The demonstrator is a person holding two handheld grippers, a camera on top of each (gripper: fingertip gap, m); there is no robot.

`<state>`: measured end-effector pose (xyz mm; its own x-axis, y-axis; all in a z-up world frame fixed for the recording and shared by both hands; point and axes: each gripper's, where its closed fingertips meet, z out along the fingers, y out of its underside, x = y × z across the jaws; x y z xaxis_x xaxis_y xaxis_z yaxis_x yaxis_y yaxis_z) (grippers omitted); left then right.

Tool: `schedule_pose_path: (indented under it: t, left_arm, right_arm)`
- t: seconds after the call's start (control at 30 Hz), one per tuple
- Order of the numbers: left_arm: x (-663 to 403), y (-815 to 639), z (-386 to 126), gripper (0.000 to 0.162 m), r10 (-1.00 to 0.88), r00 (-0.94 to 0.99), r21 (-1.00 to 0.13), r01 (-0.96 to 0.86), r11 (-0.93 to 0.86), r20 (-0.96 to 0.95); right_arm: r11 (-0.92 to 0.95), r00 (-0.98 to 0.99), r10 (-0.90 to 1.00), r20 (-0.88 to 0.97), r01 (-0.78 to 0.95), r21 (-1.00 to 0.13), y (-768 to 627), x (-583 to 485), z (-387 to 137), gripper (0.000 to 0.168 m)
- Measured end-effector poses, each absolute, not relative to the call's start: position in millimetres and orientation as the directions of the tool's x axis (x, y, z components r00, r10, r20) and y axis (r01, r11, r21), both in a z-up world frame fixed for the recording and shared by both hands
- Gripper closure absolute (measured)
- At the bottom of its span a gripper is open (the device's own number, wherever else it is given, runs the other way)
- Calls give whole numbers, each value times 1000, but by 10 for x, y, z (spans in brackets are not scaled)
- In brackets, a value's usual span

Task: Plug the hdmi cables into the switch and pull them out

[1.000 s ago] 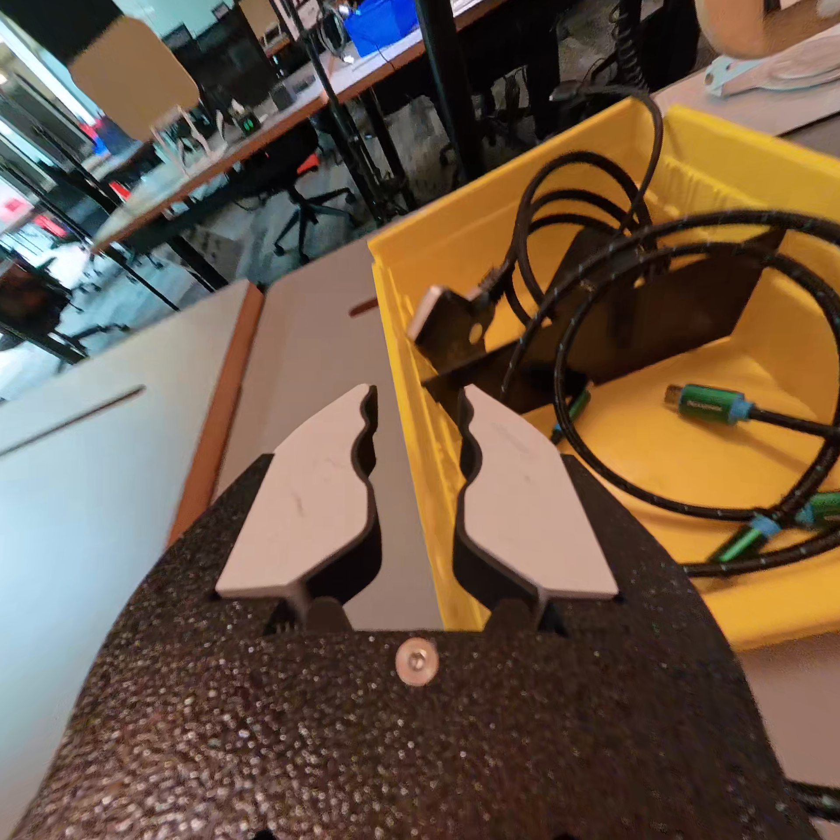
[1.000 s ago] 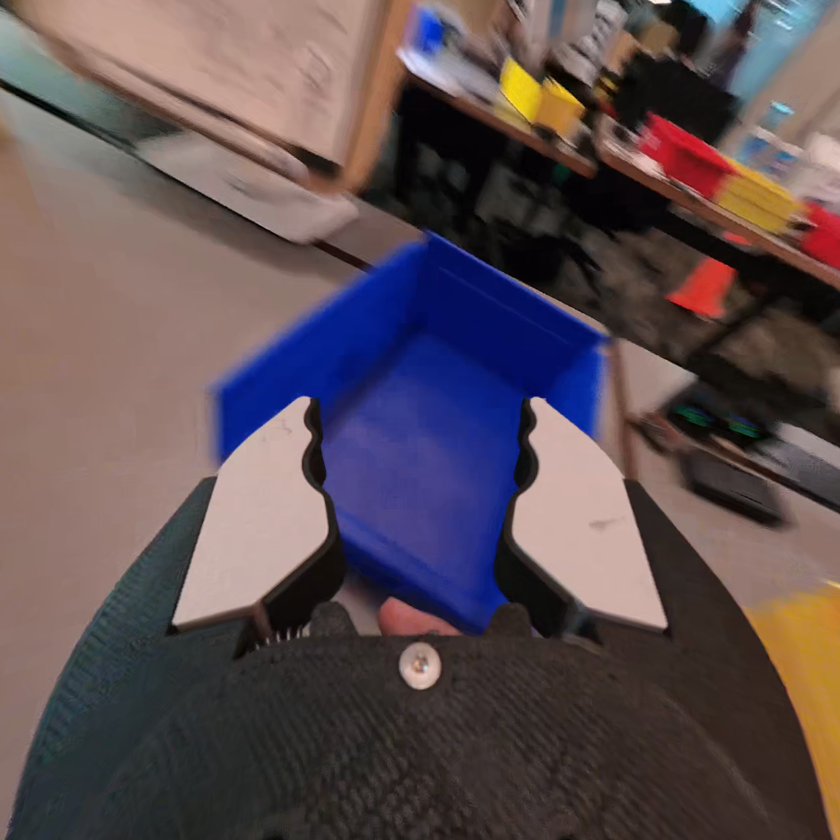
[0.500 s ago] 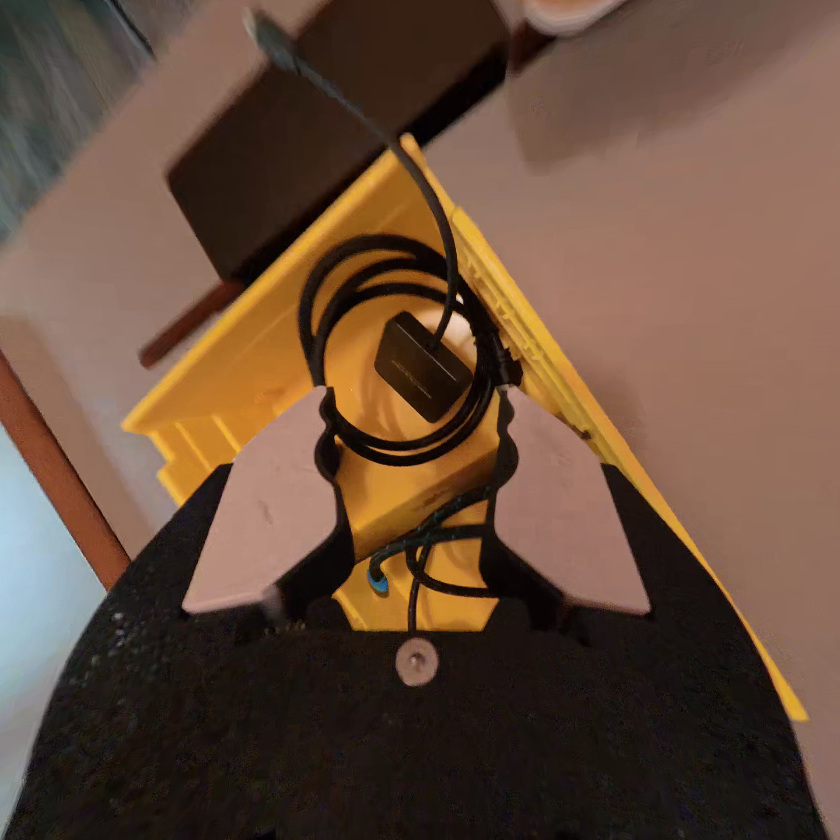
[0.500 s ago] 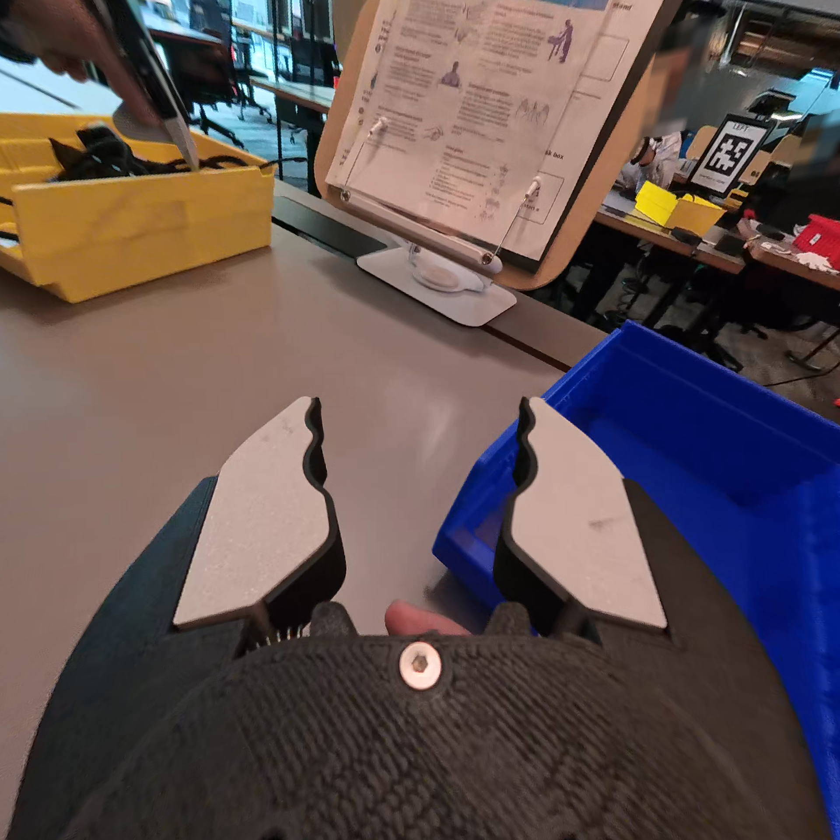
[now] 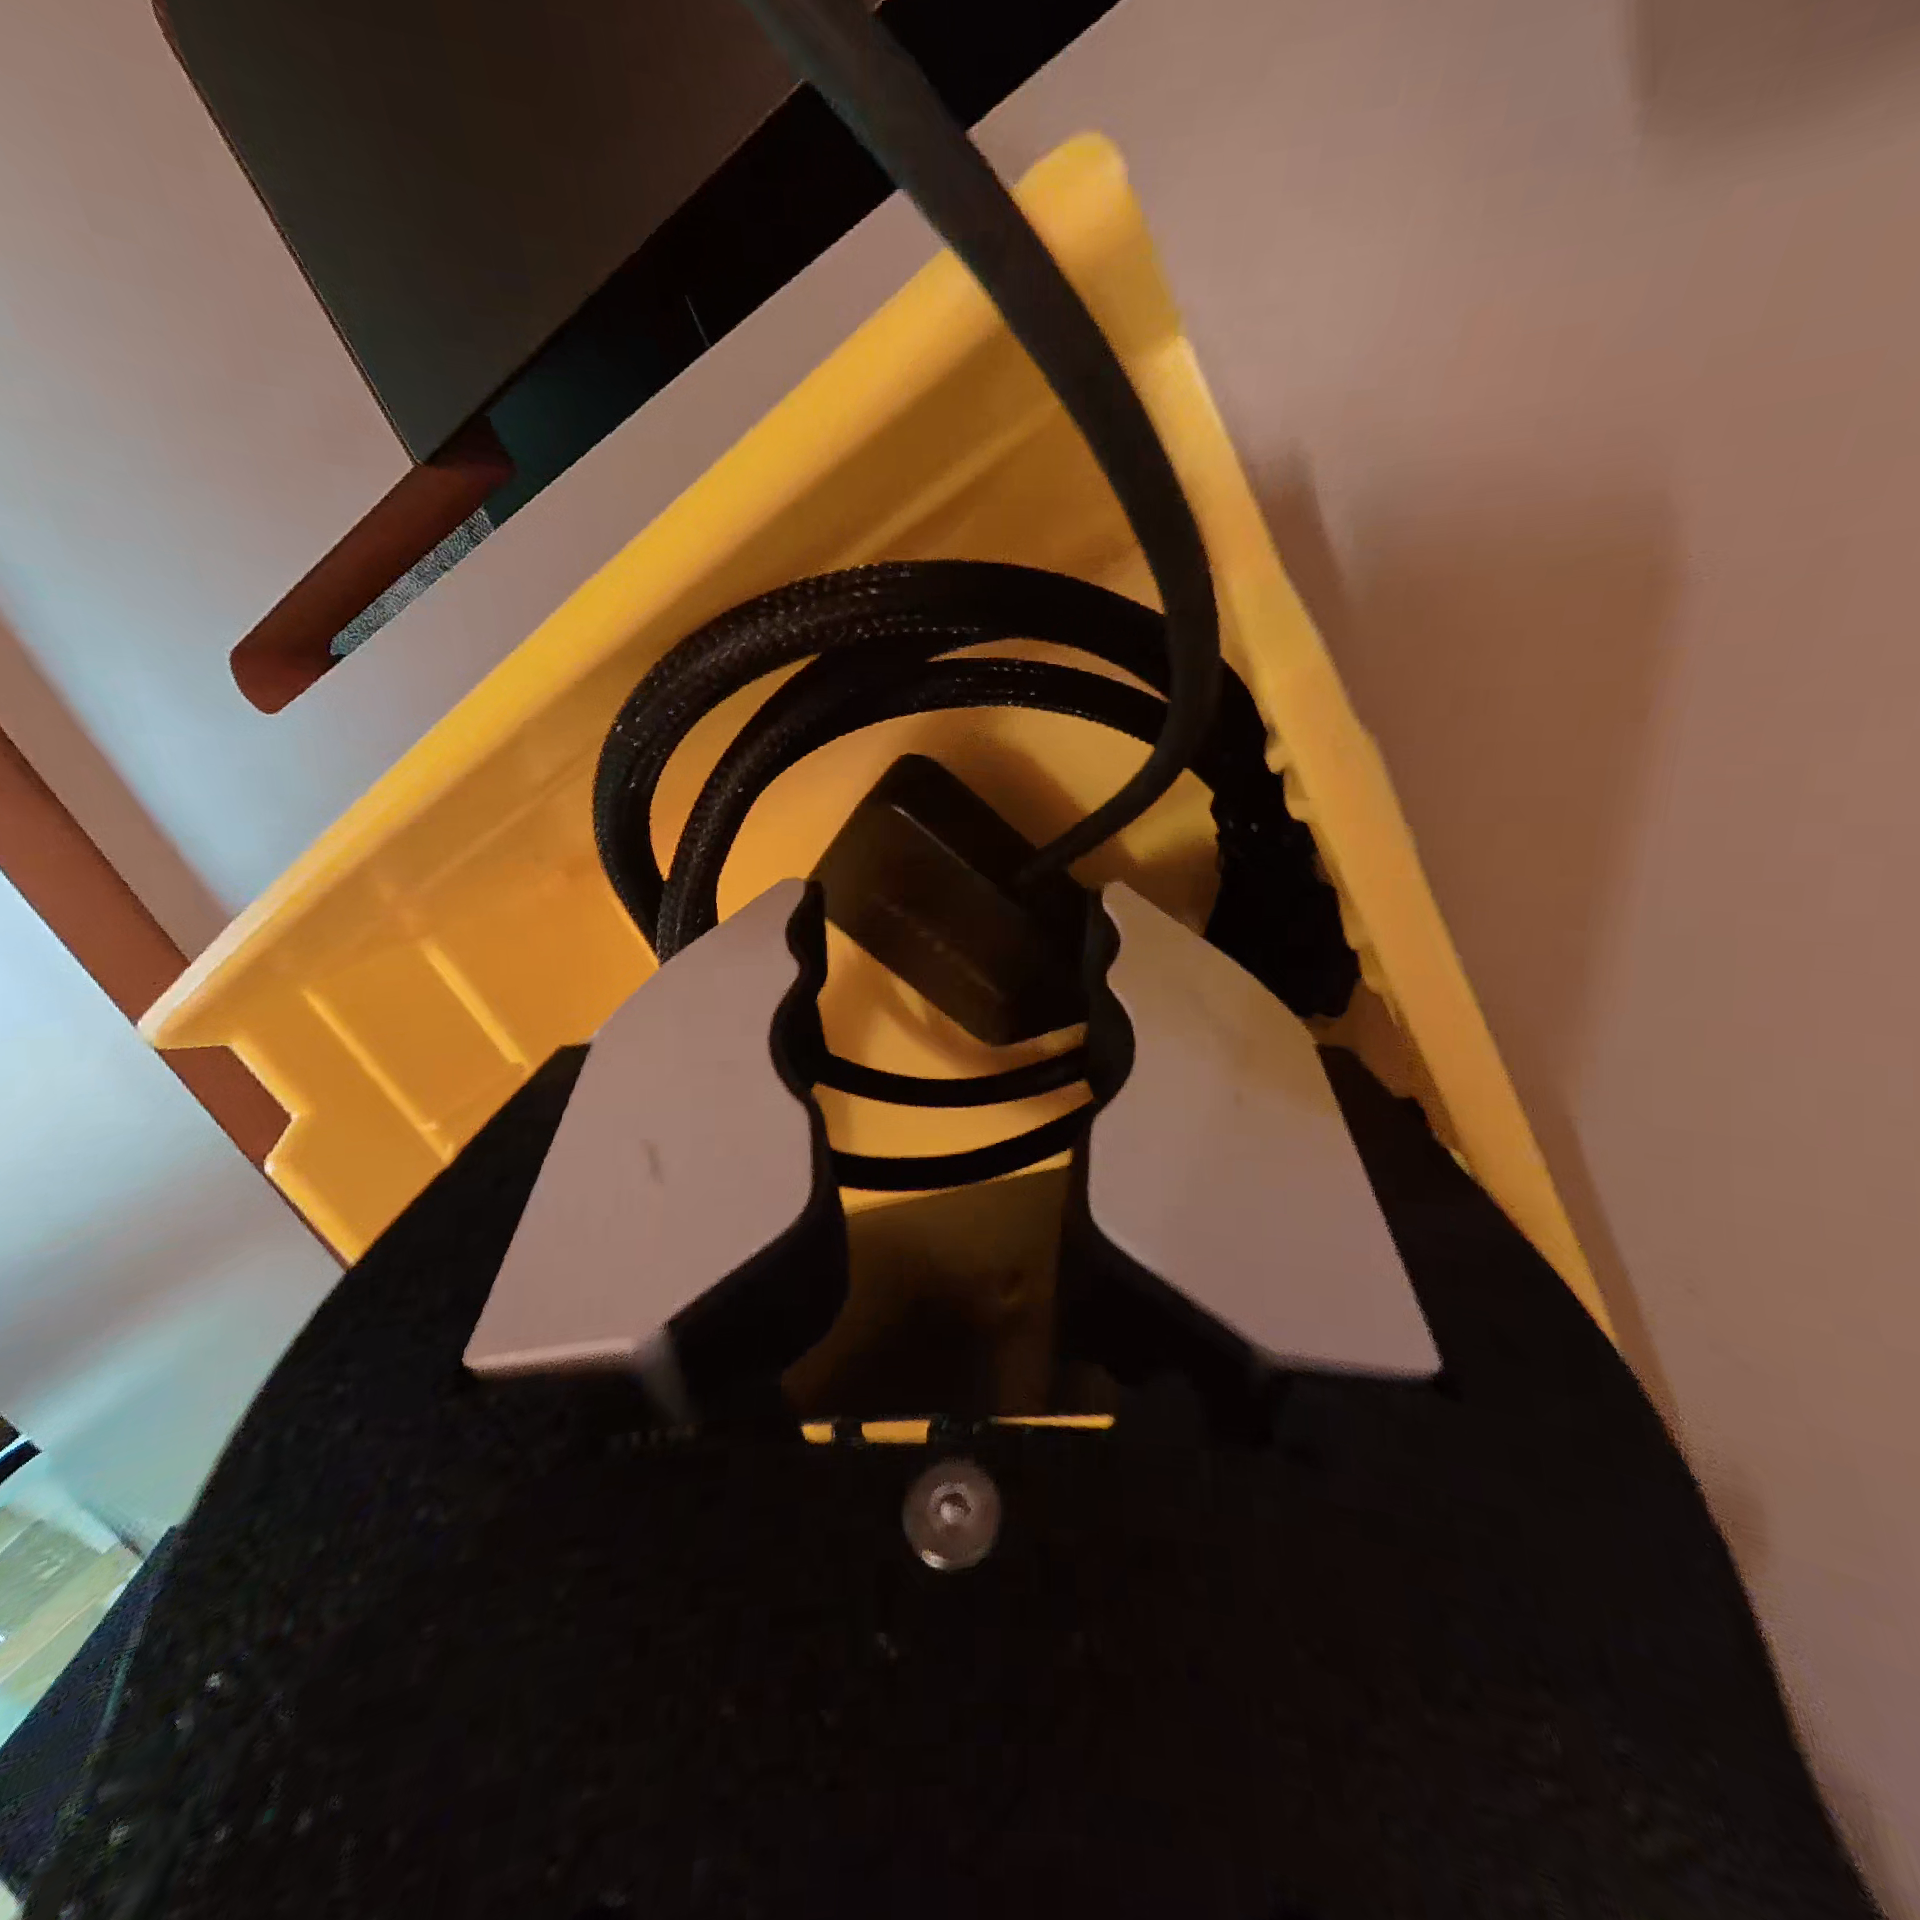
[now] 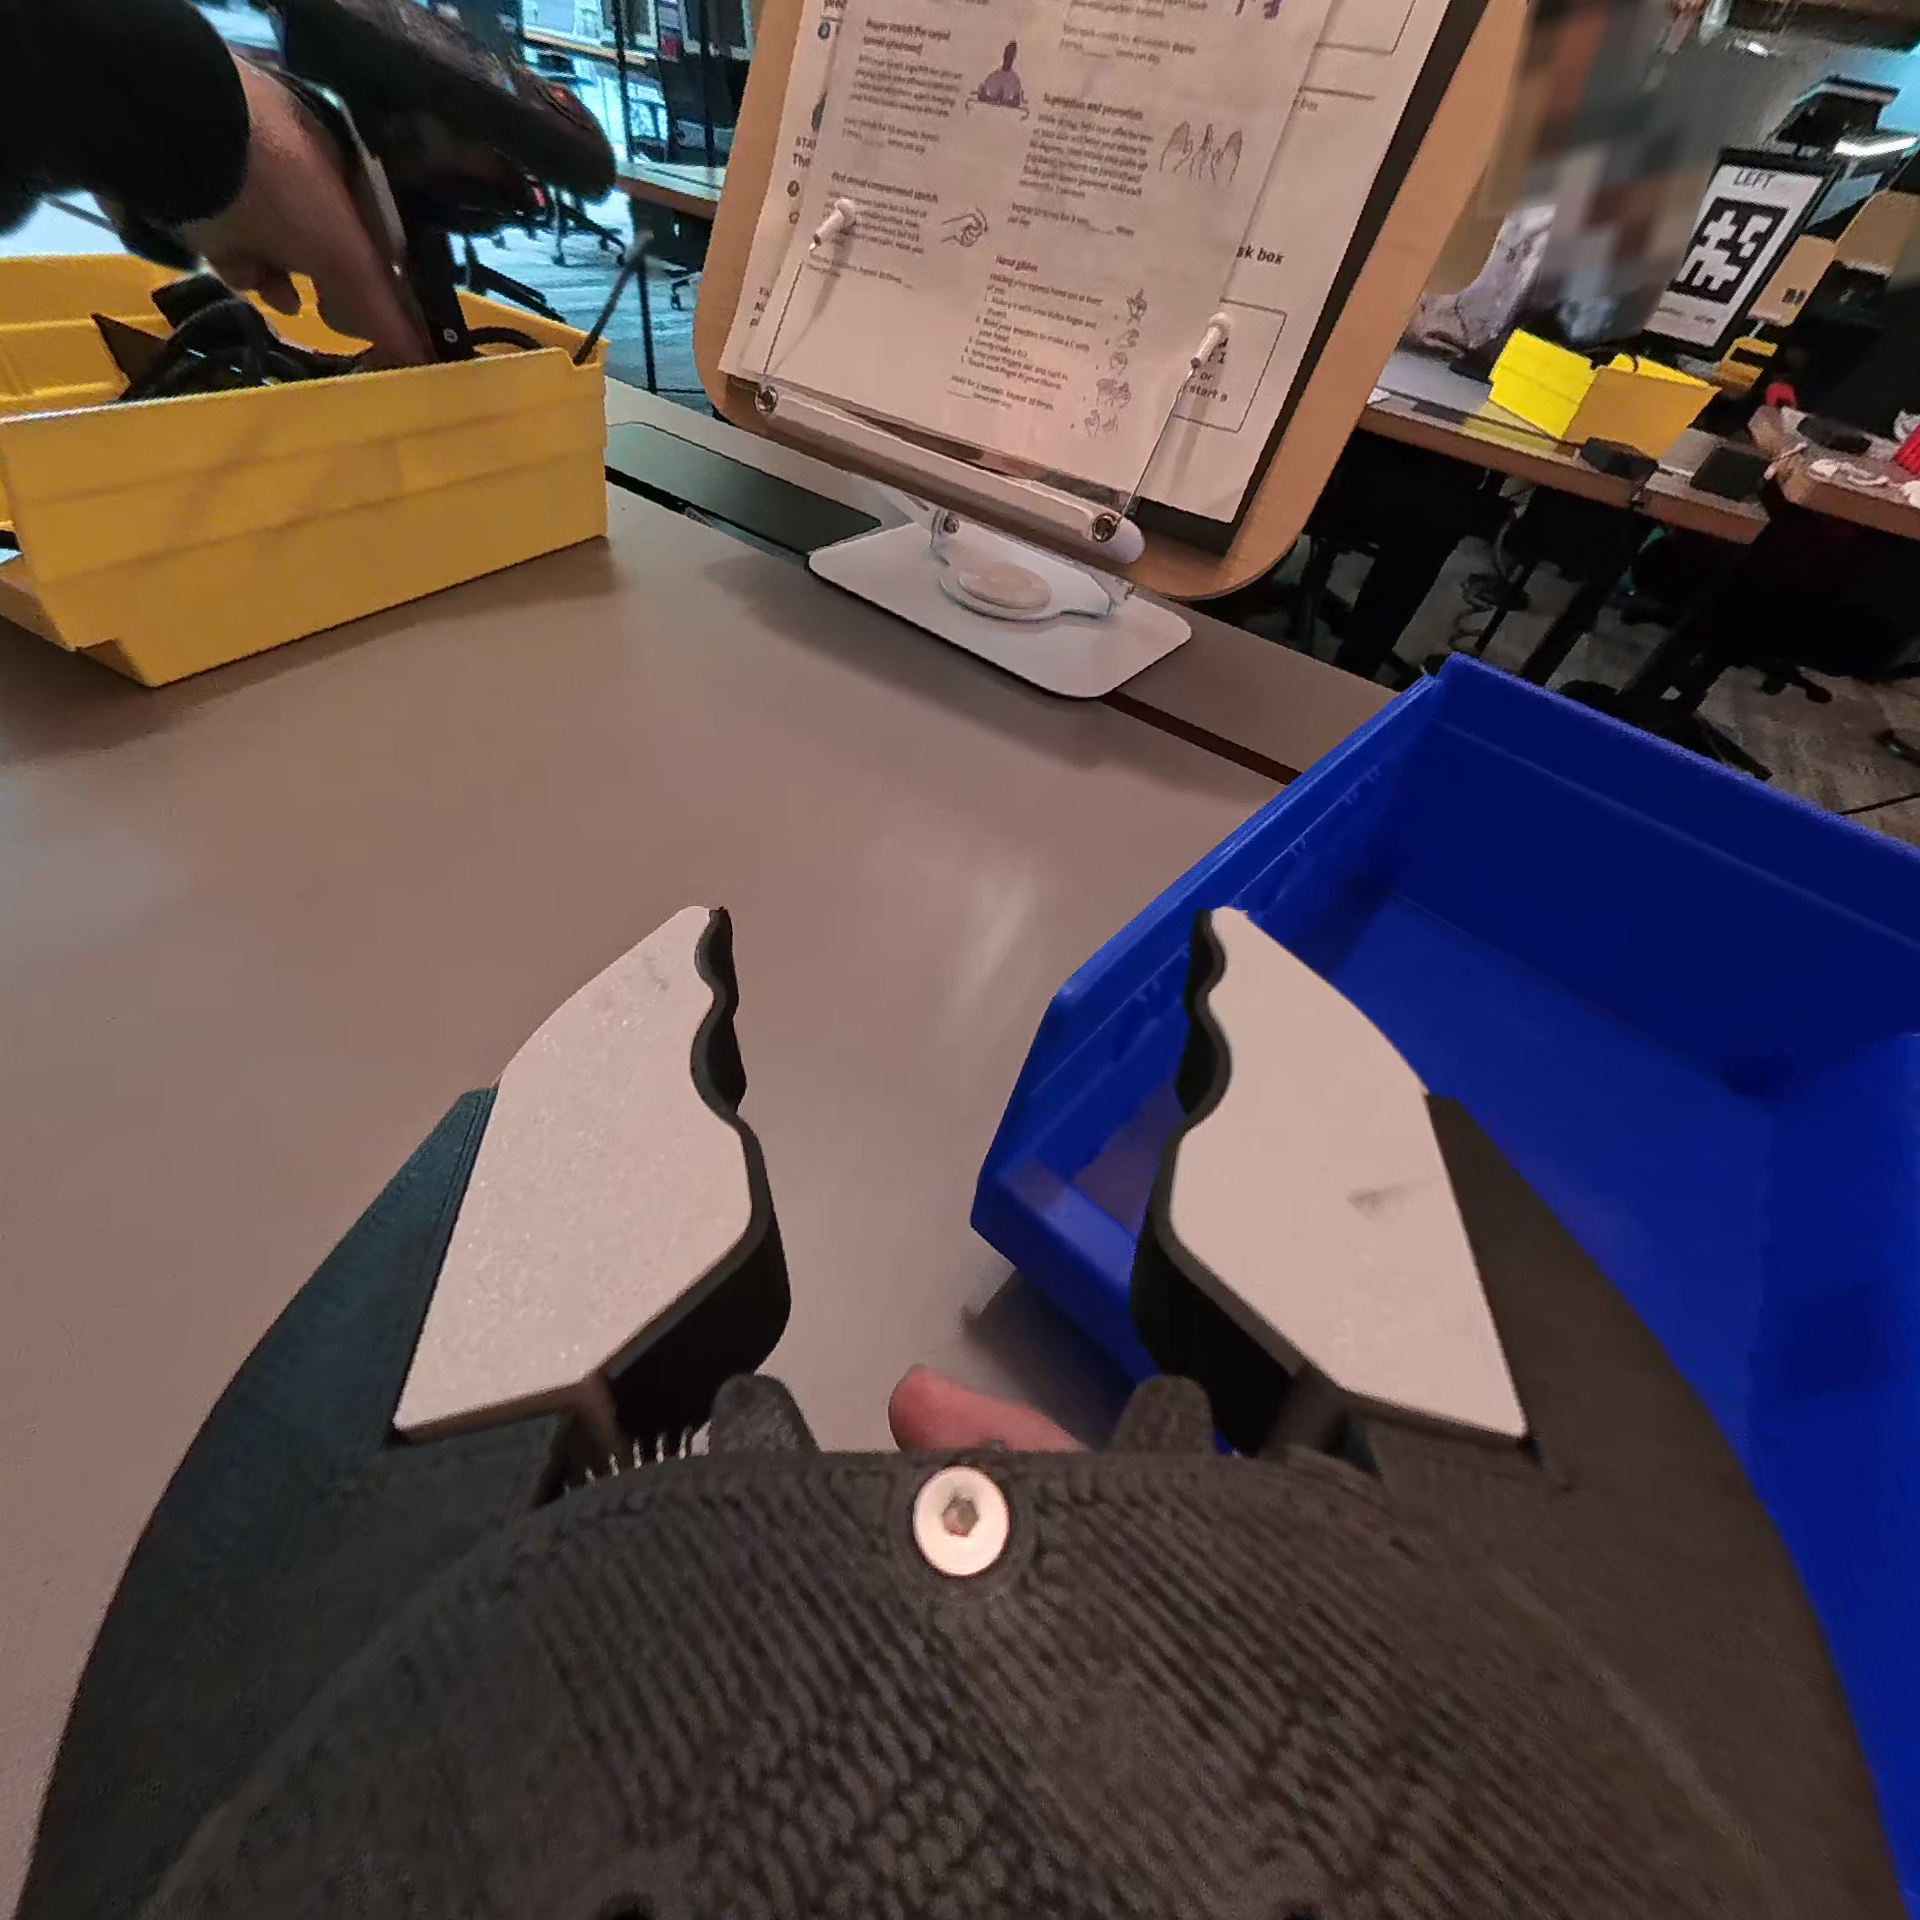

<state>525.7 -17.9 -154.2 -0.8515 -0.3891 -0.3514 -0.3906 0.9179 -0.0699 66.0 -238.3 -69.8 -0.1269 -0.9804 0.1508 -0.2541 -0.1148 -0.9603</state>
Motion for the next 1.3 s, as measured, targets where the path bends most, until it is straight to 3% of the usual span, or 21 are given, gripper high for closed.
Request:
schedule_pose_path:
  t: [0.03, 0.1, 0.13, 0.23, 0.4, 0.6, 0.73, 0.93, 1.1, 1.17, 1.3]
  left_arm:
    - [5263, -161, -1571, 123, -383, -851, -71, -384, 921, -360]
    - [5330, -91, -1584, 158, -329, -842, -61, -336, 940, -427]
    - [5364, -62, -1566, 162, -301, -836, -60, -309, 949, -459]
    - [5355, -63, -1465, 162, -287, -844, -110, -266, 958, -453]
    - [5321, -201, -1006, 162, -335, -859, -327, -212, 921, -387]
    - [5025, -425, -811, 162, -134, -947, -444, 11, 896, -292]
    - [5003, -358, -1056, 124, -12, -958, -338, 90, 937, -288]
    - [5206, -317, -1394, 138, 35, -907, -202, 131, 971, -420]
    - [5223, -361, -1498, 158, 63, -878, -175, 165, 971, -475]
    - [5253, -368, -1445, 158, 36, -857, -201, 161, 966, -514]
    - [5177, -422, -1122, 158, -79, -876, -394, 132, 909, -477]
  right_arm:
    - [-116, -122, -981, 151, -257, -959, -2372, 662, -705, 86]
    - [-126, -125, -978, 164, -266, -956, -2368, 657, -707, 87]
    - [-134, -129, -976, 174, -272, -953, -2369, 649, -707, 87]
    - [-143, -133, -973, 186, -281, -949, -2369, 628, -702, 88]
    - [-134, -127, -977, 173, -268, -954, -2331, 635, -665, 90]
    - [-154, -116, -975, 192, -276, -949, -2291, 637, -659, 91]
    - [-175, -105, -972, 212, -289, -941, -2280, 619, -666, 91]
    - [-157, -108, -975, 197, -295, -943, -2341, 628, -727, 91]
    - [-160, -83, -977, 194, -312, -937, -2288, 688, -804, 91]
    - [-170, -69, -977, 200, -310, -935, -2242, 708, -798, 91]
    - [-188, -55, -975, 214, -302, -934, -2164, 708, -756, 91]
